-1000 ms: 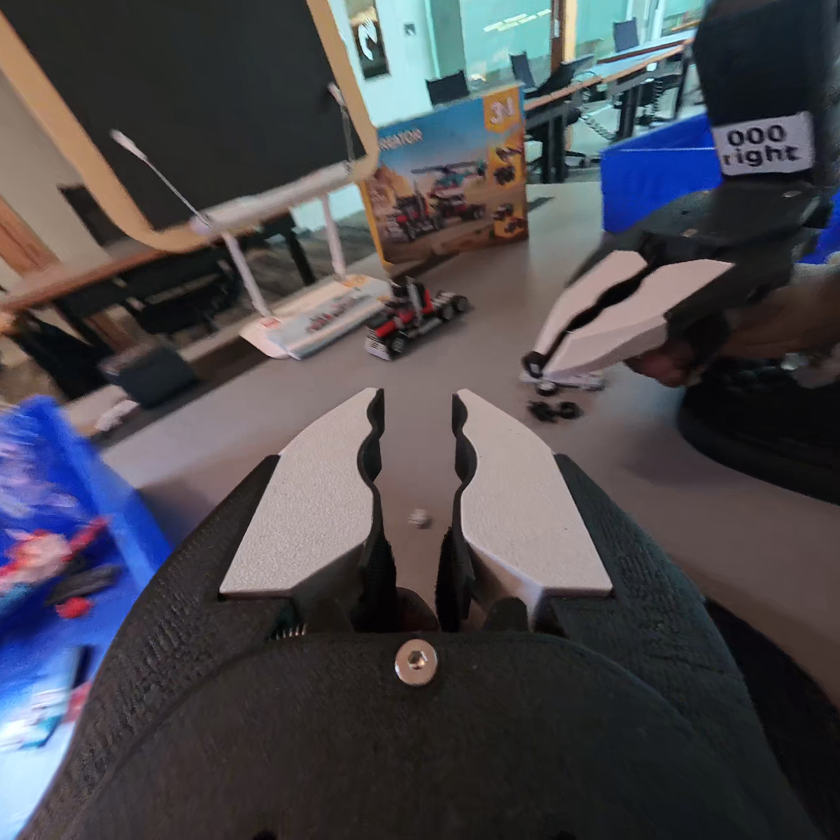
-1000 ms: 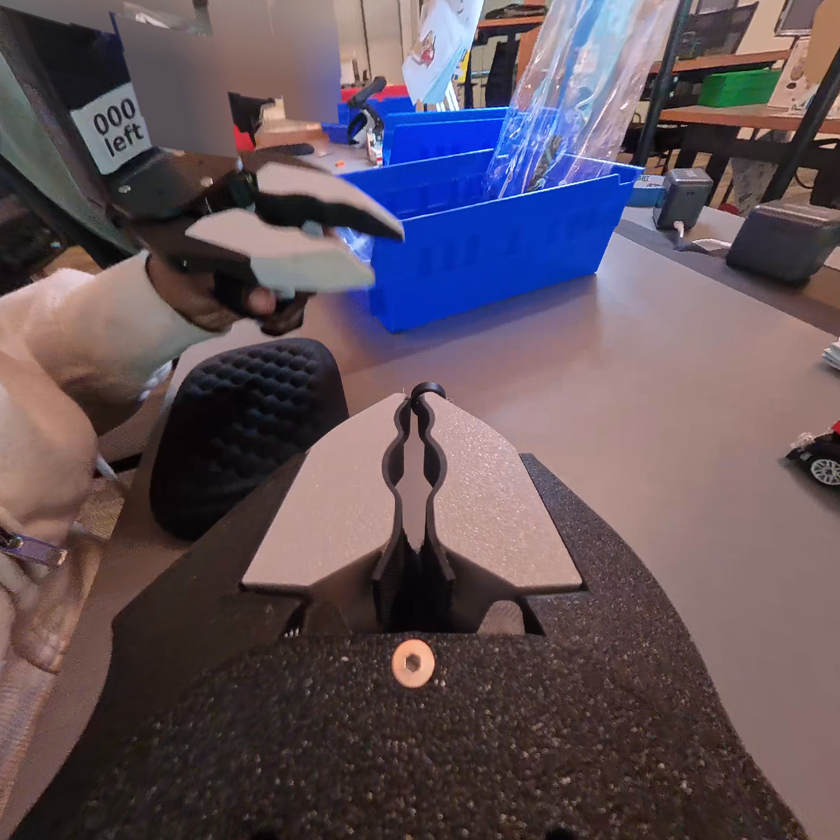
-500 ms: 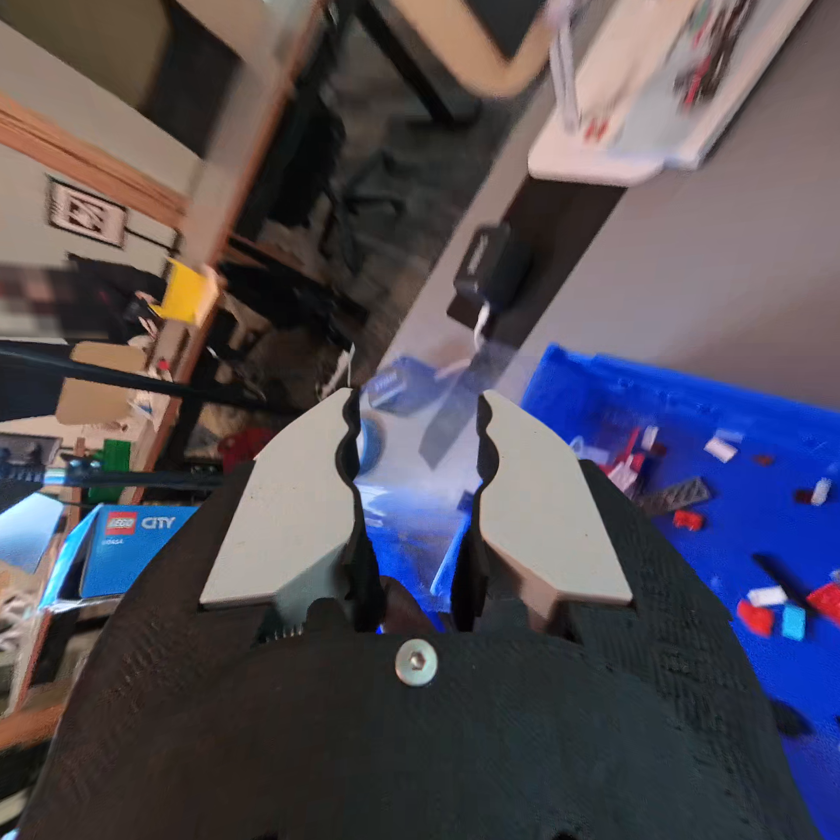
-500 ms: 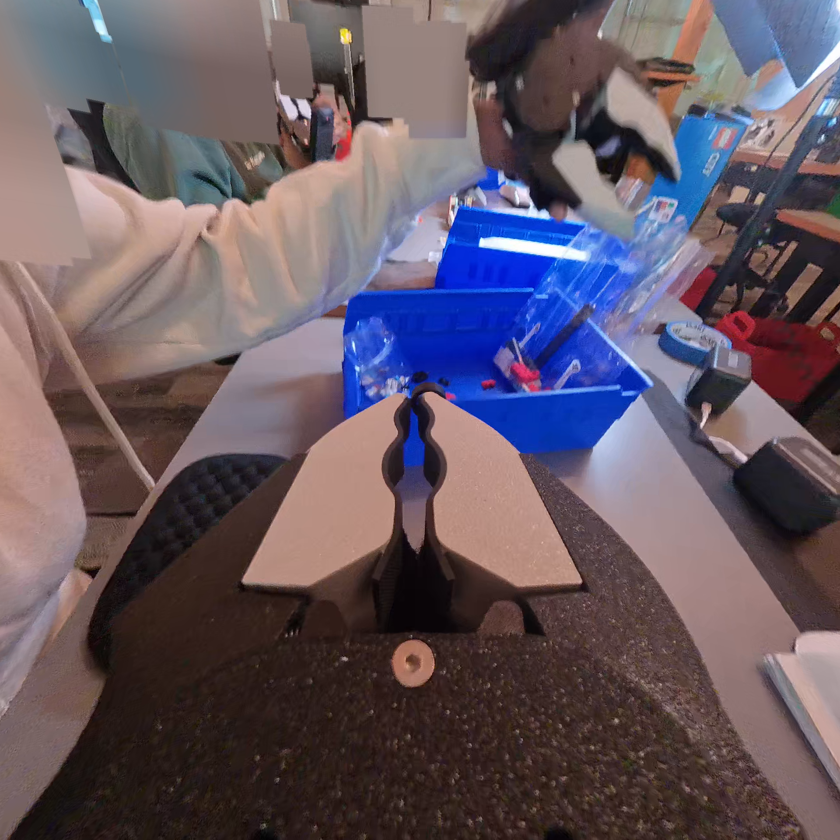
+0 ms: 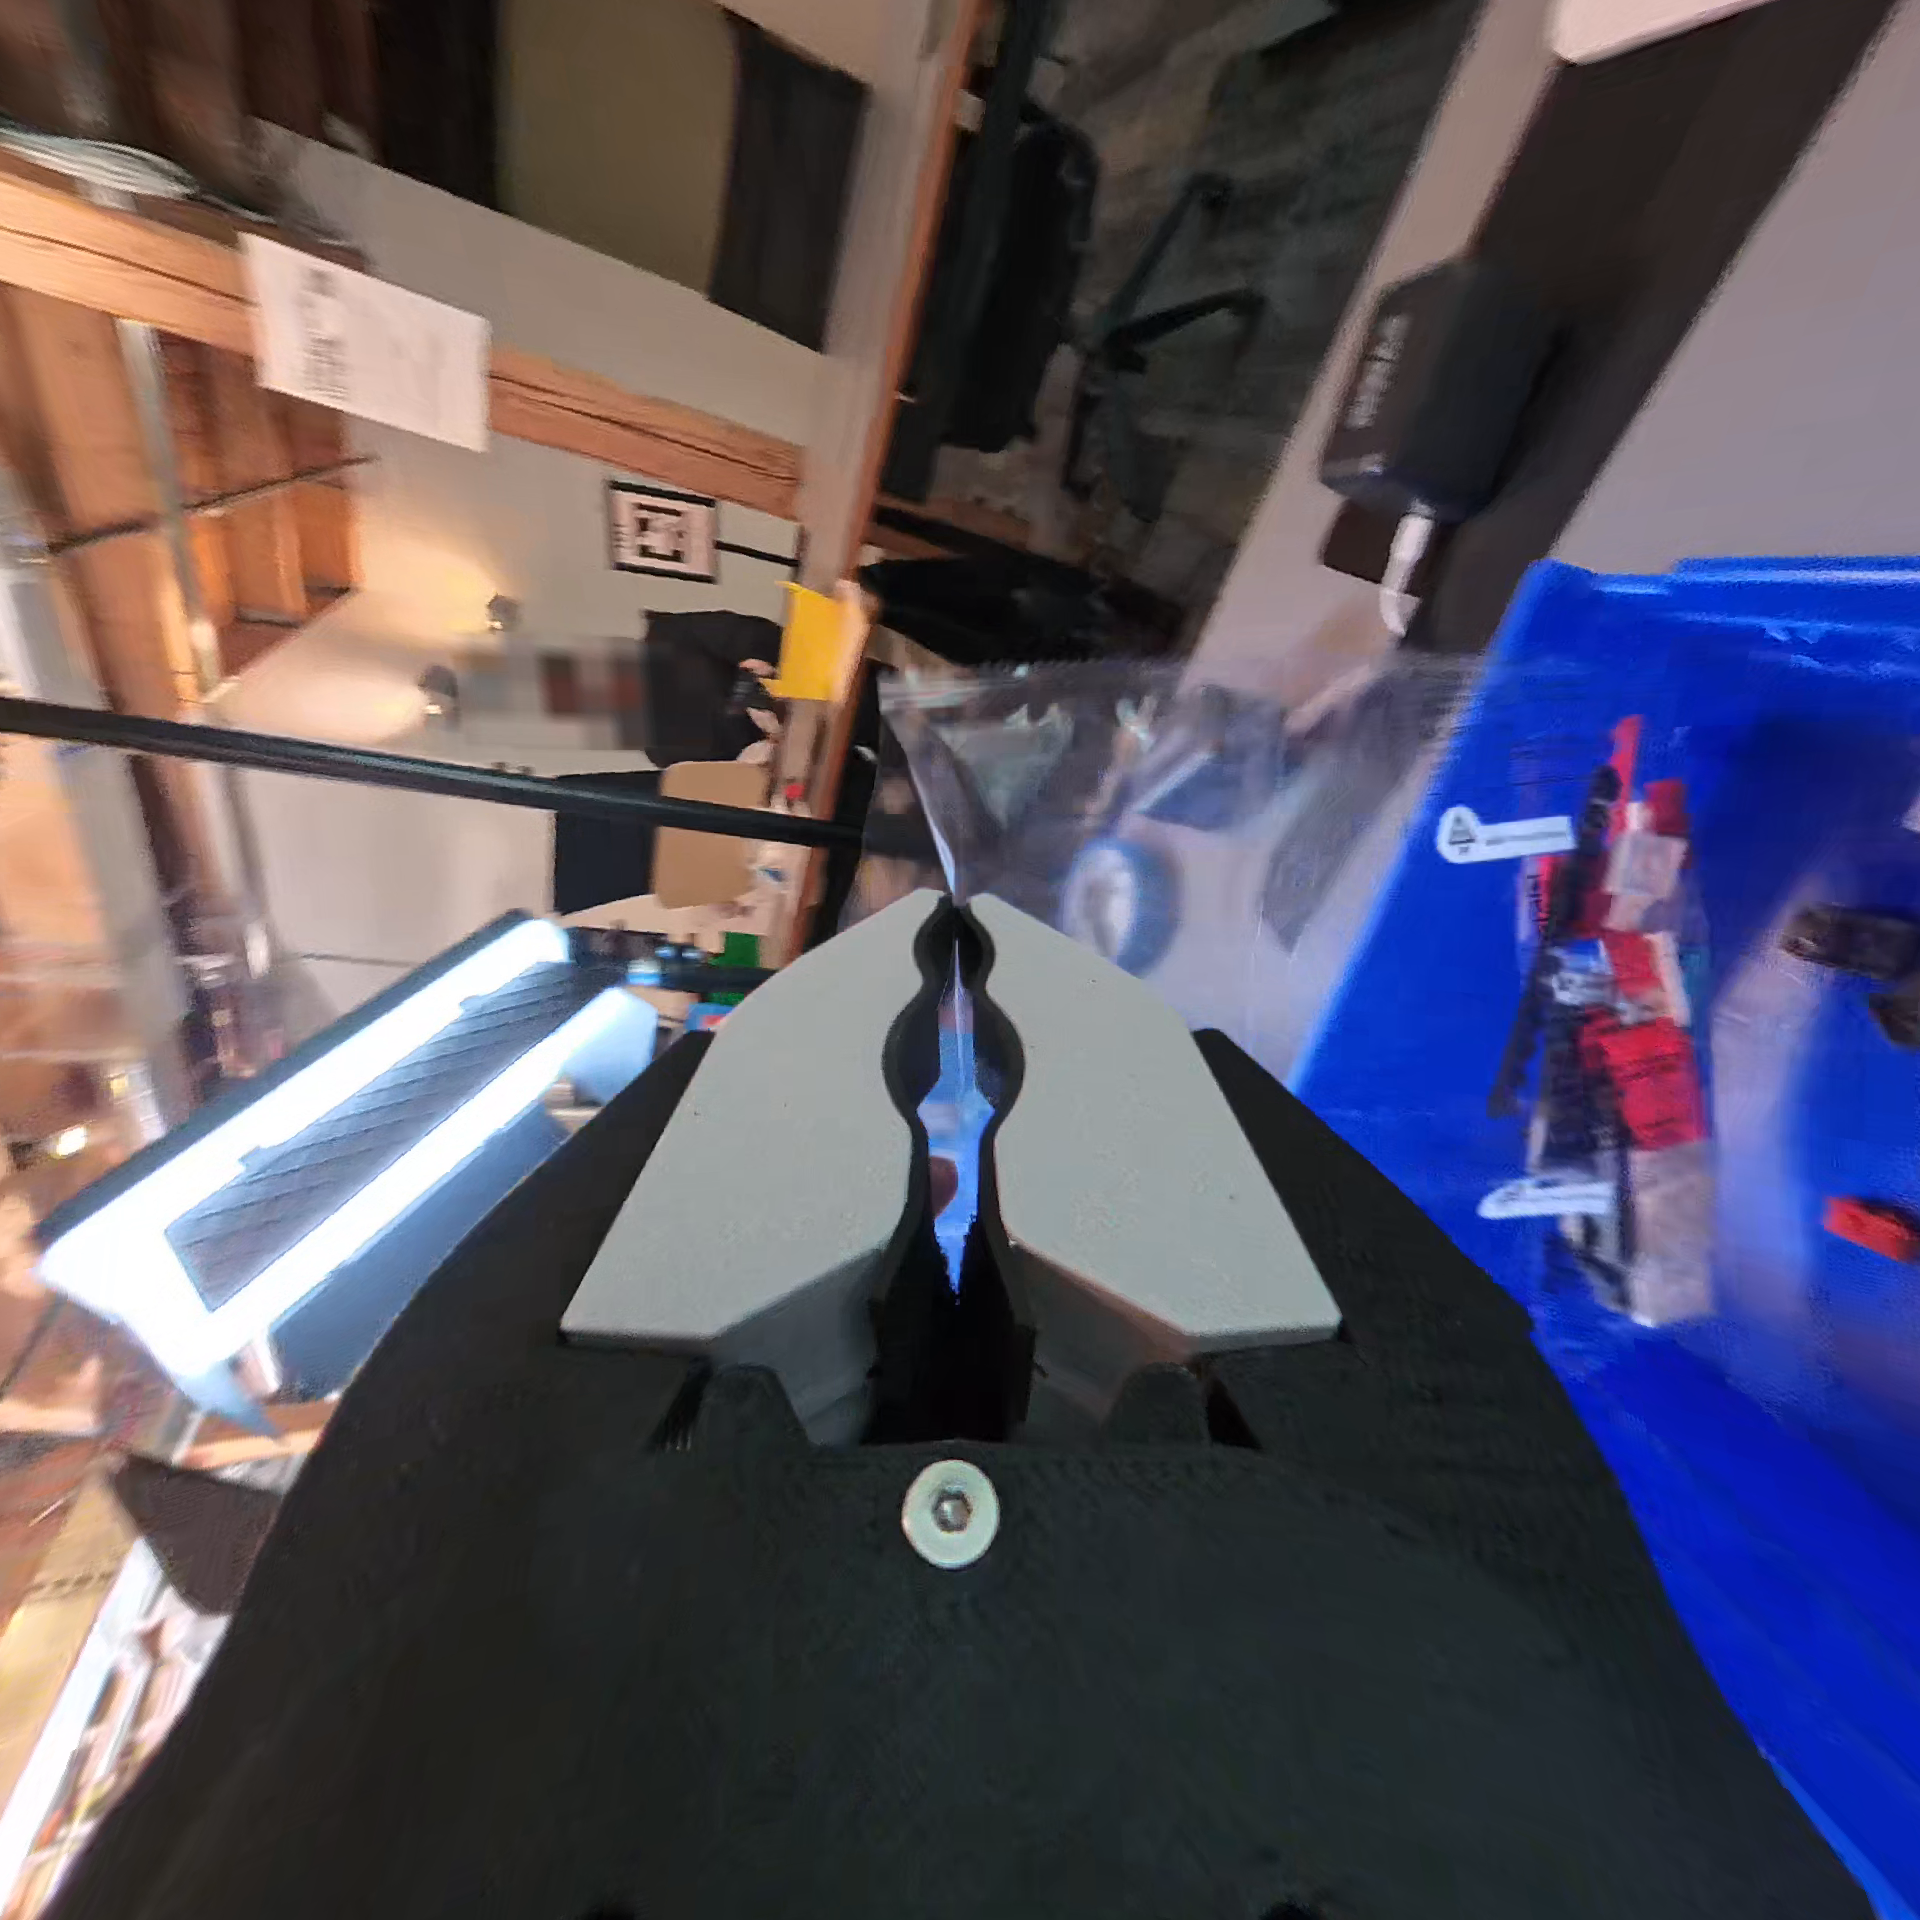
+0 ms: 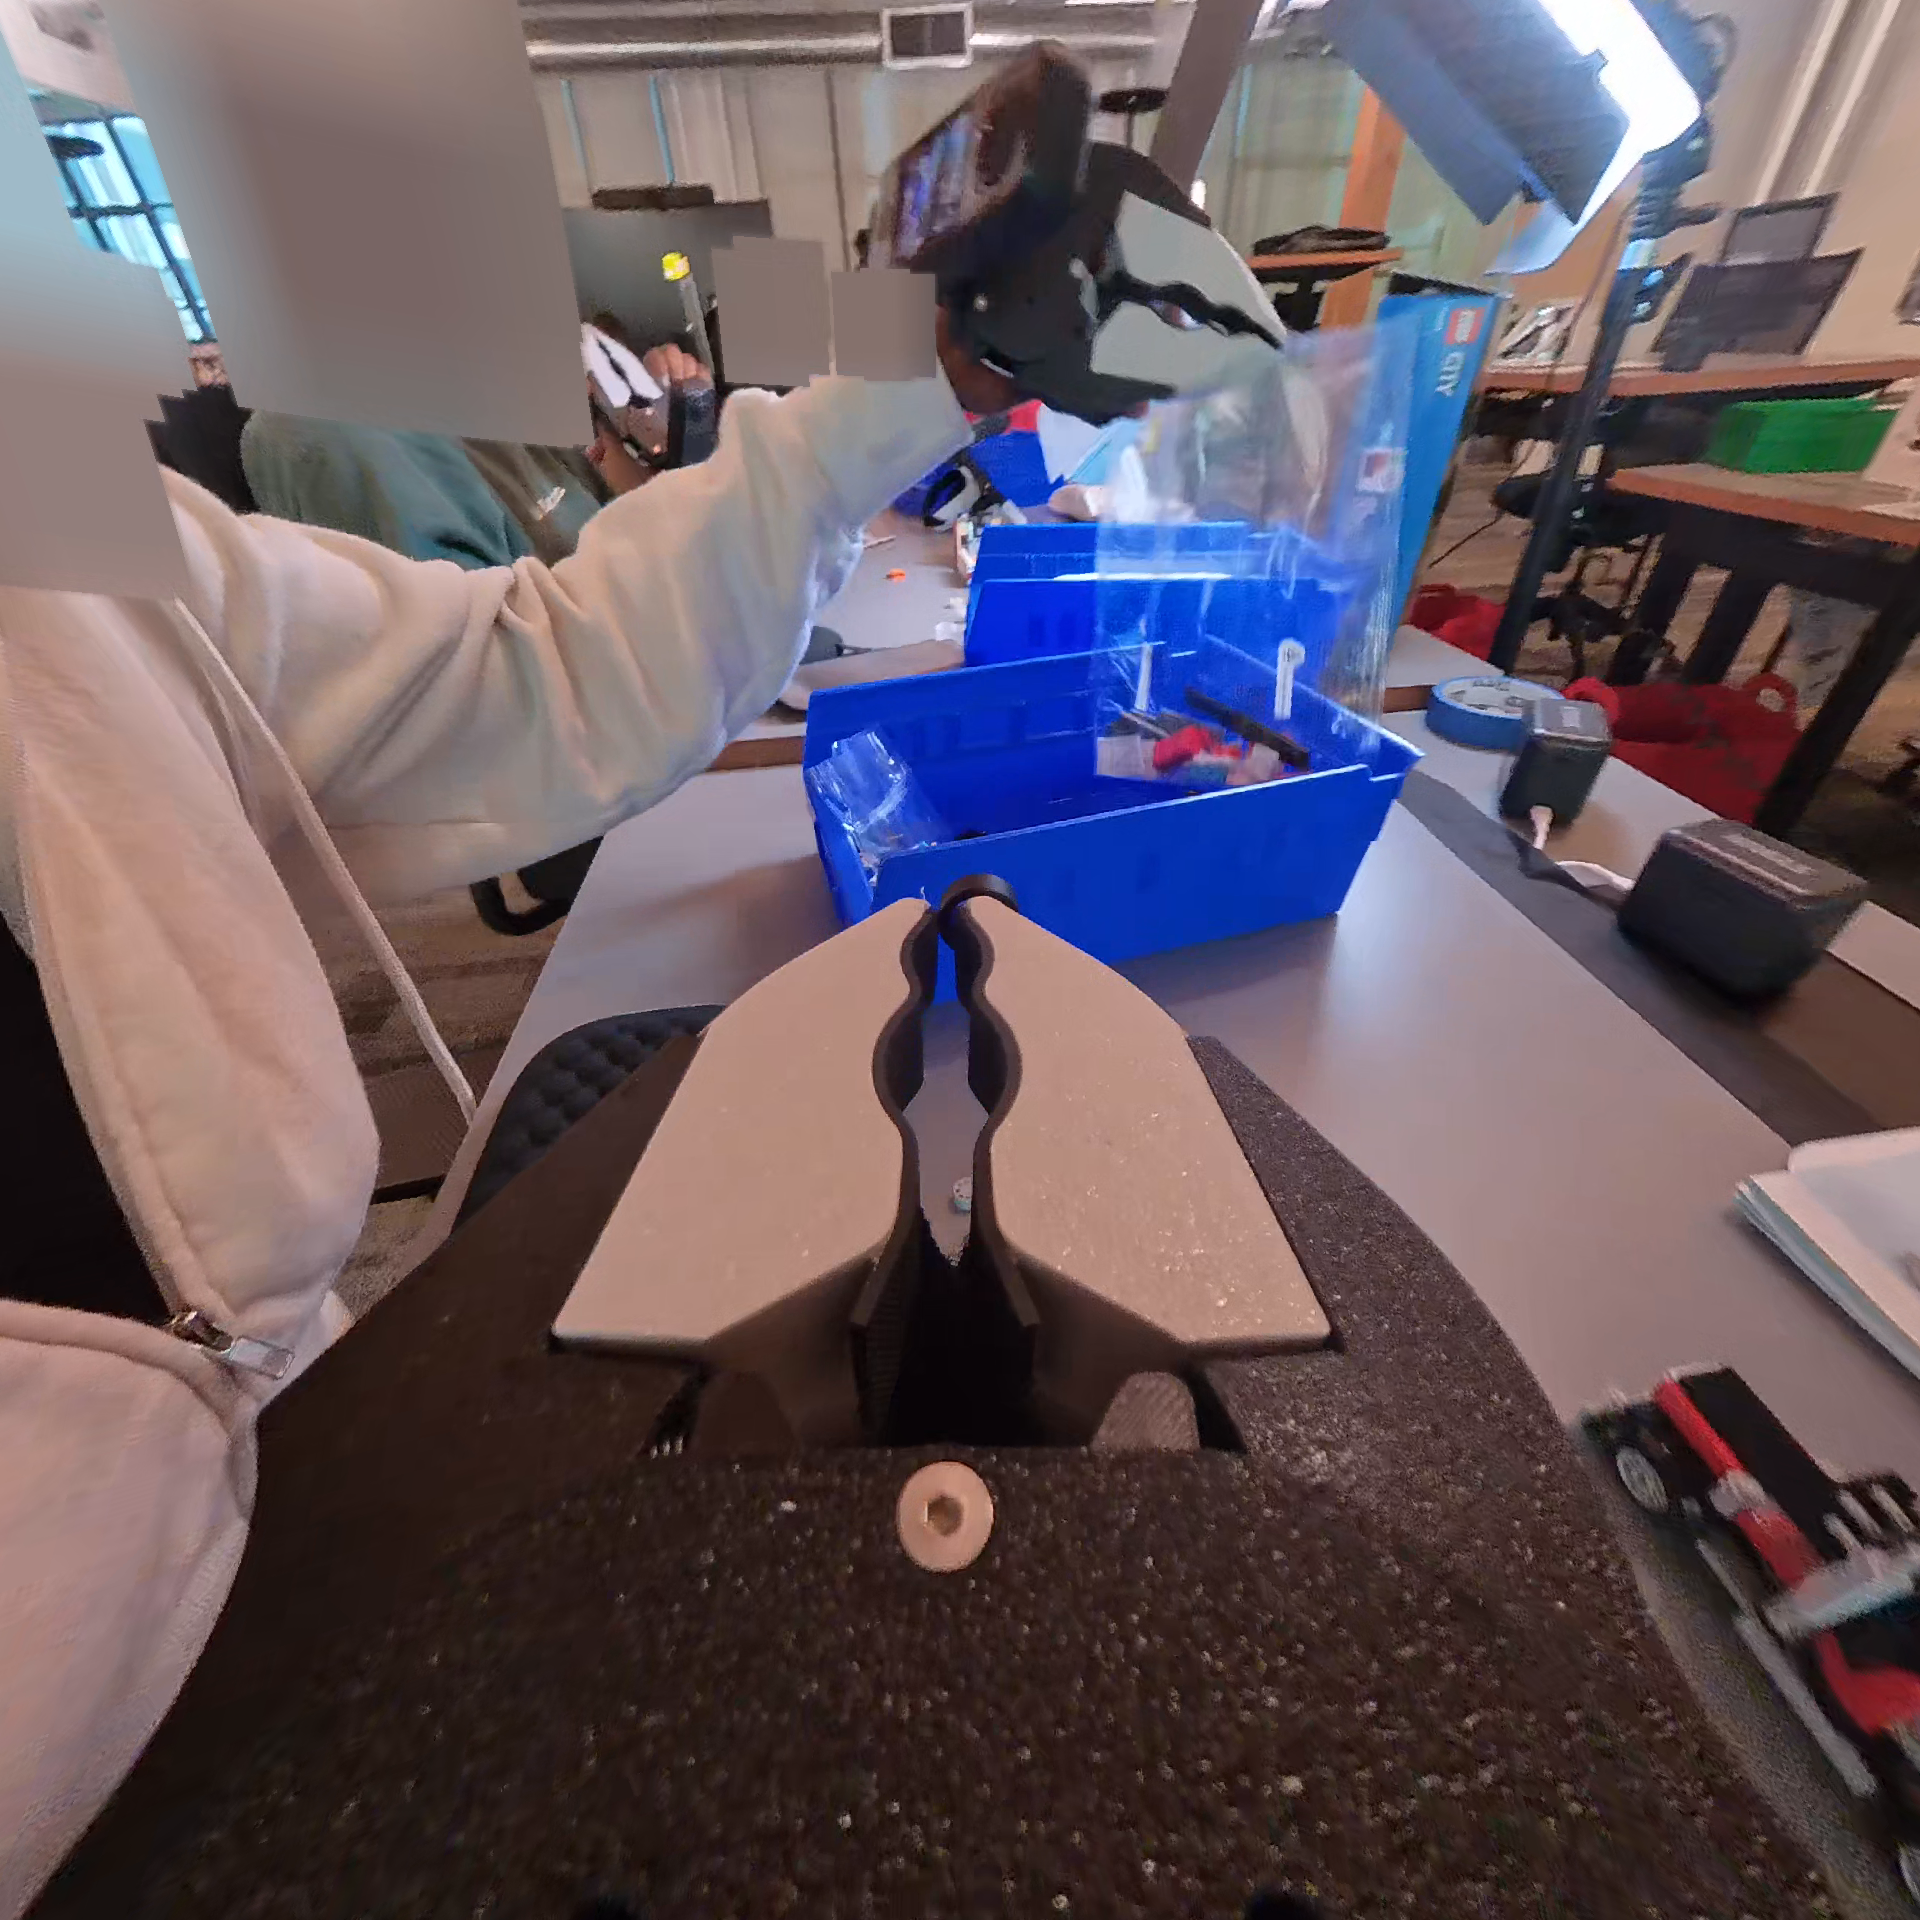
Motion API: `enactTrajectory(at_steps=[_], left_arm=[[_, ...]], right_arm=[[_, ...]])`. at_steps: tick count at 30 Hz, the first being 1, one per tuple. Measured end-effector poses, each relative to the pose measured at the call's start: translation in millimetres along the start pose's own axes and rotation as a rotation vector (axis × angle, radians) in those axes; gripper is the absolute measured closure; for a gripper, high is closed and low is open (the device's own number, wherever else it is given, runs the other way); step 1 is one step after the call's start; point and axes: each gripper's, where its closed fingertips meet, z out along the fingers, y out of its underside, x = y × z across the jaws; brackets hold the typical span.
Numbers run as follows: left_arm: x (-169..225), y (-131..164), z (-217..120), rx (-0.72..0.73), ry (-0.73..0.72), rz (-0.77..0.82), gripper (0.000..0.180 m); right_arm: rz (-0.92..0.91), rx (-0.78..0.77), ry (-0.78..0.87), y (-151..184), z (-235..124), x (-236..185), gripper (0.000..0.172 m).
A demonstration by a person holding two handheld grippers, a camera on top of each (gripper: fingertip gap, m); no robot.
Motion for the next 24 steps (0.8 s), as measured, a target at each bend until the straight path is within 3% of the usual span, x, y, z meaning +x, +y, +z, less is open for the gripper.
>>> enactTrajectory(at_steps=[2, 5, 9, 12, 15, 17, 19, 24], left_arm=[[-29.7, -13.8, -17.6, 0.047, -0.094, -0.016, 0.180], [-59.5, -62.2, -53.4, 0.183, -0.195, -0.041, 0.180], [-42.5, -146.8, -92.2, 0.370, -0.206, 0.030, 0.180], [8.3, -203.8, -108.9, 0.484, -0.128, 0.127, 0.180], [93.7, -236.5, -110.6, 0.527, 0.057, 0.218, 0.180], [159.1, -244.5, -111.2, 0.541, 0.171, 0.270, 0.180], [205.2, -243.8, -111.8, 0.523, 0.187, 0.294, 0.180], [257.4, -244.2, -132.1, 0.543, 0.258, 0.170, 0.180]], right_arm=[[-0.001, 0.023, 0.035, -0.6, -15.8, -3.7, 0.169], [0.002, 0.045, 0.072, 1.1, -34.7, -10.0, 0.169], [0.026, 0.090, 0.108, 1.9, -54.3, -16.6, 0.169], [0.033, 0.112, 0.131, 4.0, -66.5, -23.1, 0.169], [0.043, 0.106, 0.151, 13.0, -76.0, -28.8, 0.169], [0.067, 0.085, 0.152, 23.4, -79.7, -32.8, 0.169], [0.090, 0.052, 0.145, 35.0, -80.4, -37.5, 0.169], [0.071, 0.016, 0.074, 39.0, -66.7, -55.0, 0.169]])
